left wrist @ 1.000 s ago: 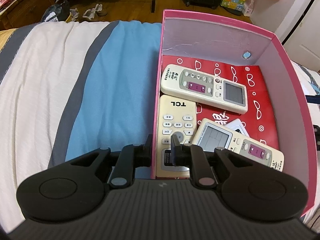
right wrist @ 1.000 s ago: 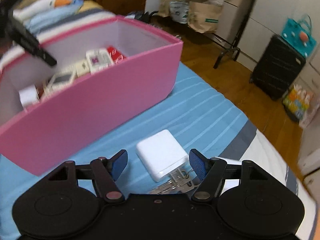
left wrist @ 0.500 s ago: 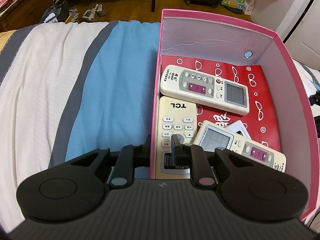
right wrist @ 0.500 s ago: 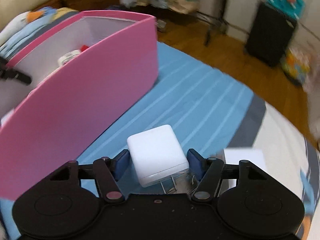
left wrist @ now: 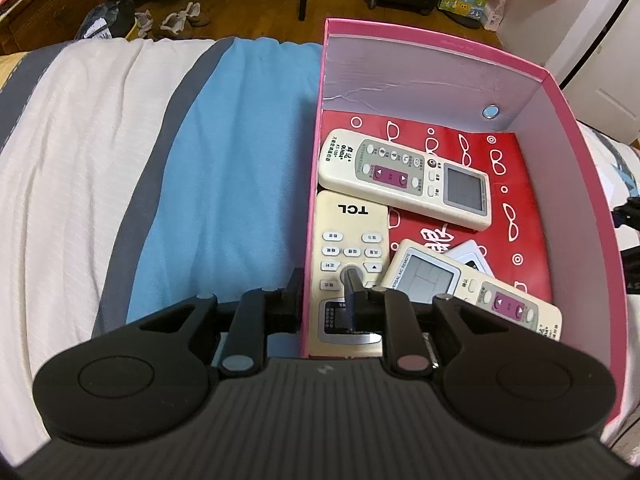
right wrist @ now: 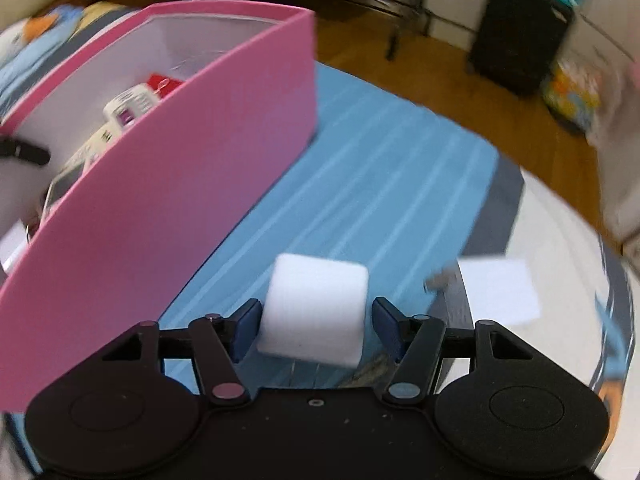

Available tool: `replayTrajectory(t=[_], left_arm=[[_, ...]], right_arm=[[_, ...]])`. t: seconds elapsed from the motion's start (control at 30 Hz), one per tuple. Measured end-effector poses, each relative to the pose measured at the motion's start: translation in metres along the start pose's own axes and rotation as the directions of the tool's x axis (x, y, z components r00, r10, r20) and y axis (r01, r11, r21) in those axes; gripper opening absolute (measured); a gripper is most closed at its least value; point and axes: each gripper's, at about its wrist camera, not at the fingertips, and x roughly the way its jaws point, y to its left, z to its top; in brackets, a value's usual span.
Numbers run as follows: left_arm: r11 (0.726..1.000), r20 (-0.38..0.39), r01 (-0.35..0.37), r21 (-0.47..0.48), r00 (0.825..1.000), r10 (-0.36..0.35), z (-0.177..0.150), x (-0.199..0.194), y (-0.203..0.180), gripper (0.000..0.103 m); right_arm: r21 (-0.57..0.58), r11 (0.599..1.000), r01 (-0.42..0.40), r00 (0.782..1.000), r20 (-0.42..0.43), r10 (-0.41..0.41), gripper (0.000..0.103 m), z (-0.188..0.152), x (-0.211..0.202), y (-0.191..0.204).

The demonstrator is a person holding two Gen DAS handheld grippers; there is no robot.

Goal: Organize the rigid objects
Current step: 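Grasp the white cube charger on the bed with the right gripper, then carry the white charger over the pink box with the right gripper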

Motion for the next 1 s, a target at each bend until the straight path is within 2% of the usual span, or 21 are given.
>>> replayTrajectory(t=[0.1,0.2,0.27,0.37,0.5,0.63,0.7,0.93,1.0], left_arm=[[1.000,0.005,0.001,0.004,1.000,-0.001,0.000,0.000,0.000,0.017],[1.000,0.015,-0.011,0.018,1.000,0.011,-0.002,0.000,-0.003,0.017],[0.999,0.023,-0.024,0.030,0.999,0.023,-0.003,0.000,-0.005,0.017],[0.999,0.019,-0.036,0.018,0.999,0.035,-0.002,0.002,-0.005,0.016],[0.998,0.026,-0.062,0.009,0.998,0.062,-0.002,0.002,-0.003,0.008],[0.999,0.026,-0.045,-0.005,0.999,0.045,-0.002,0.001,0.000,0.008],[0.999,0.026,-0.040,-0.009,0.999,0.040,-0.002,0.001,0.001,0.008],[0.999,0.041,-0.039,-0.028,0.998,0.041,-0.003,-0.002,0.004,0.003],[0.999,0.043,-0.036,-0.038,0.998,0.037,-0.003,-0.002,0.005,0.003]], right_arm=[[0.004,1.000,-0.003,1.000,0.027,0.003,0.066,-0.004,0.005,-0.002],[0.048,0.999,-0.008,0.996,0.089,0.003,0.062,-0.010,0.009,-0.006],[0.013,1.000,0.026,0.993,0.113,-0.027,0.061,-0.011,0.011,0.002],[0.024,0.999,0.040,0.992,0.121,-0.043,0.061,-0.013,0.004,0.005],[0.045,0.997,0.062,0.990,0.125,-0.067,0.061,-0.013,-0.005,0.005],[0.077,0.997,-0.003,0.992,0.124,-0.007,0.061,-0.017,-0.012,0.001],[0.091,0.996,-0.001,0.992,0.123,-0.011,0.061,-0.019,-0.011,0.000],[0.123,0.991,-0.054,0.972,0.232,0.024,0.061,-0.020,-0.043,0.002],[0.099,0.994,-0.047,0.964,0.265,0.019,0.061,-0.018,-0.057,0.007]])
